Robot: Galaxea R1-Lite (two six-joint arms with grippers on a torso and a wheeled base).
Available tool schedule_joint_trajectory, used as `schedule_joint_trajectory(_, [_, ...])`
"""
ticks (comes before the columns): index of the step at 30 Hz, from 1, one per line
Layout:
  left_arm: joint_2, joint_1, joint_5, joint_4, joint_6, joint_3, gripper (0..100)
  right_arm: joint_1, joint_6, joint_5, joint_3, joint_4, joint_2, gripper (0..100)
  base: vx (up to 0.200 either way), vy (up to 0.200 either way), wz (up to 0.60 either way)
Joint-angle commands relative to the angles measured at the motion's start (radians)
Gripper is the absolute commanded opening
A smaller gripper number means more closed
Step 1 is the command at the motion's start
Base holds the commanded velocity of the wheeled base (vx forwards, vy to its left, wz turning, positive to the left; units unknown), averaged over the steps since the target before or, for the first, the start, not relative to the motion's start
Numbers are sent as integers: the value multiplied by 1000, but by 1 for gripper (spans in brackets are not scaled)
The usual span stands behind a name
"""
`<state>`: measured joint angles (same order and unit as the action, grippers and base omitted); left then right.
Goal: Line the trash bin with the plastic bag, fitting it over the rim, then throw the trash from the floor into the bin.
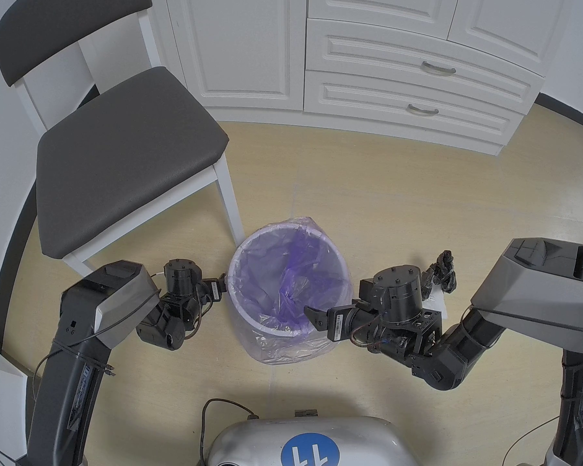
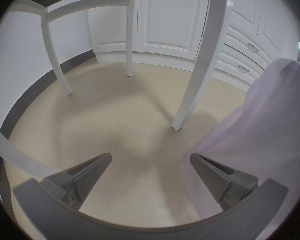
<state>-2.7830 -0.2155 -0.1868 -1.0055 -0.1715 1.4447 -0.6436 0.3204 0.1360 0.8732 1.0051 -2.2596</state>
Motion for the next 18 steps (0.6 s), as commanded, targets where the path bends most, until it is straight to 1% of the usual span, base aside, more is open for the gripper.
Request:
schedule_joint_trajectory(1, [0,-2,0,-8,-11,3,100,1,0,2,1,1,-3,100,0,0,0])
schedule_joint_trajectory(6, [63,-1,6,-31,-28,-32,100,19,-1,8,12,1,2,100,0,0,0])
schedule_joint_trajectory(8, [106,-4,13,-35,-39,-69,100,36,-7,17,23,1,6,100,0,0,0])
schedule_joint_trajectory(13, [186,1,61,-36,-37,-150,100,102,-72,31,21,0,49,100,0,0,0])
schedule_joint_trajectory(15, [214,8,92,-36,-36,-188,100,142,-121,31,10,-5,60,100,0,0,0])
schedule_joint_trajectory(16, [215,10,93,-36,-36,-191,100,145,-124,31,10,-5,60,100,0,0,0])
schedule_joint_trajectory(17, [234,15,112,-36,-34,-211,100,176,-158,31,15,-6,46,100,0,0,0])
schedule_joint_trajectory(18, [238,15,115,-36,-36,-216,100,190,-162,31,23,-11,32,100,0,0,0])
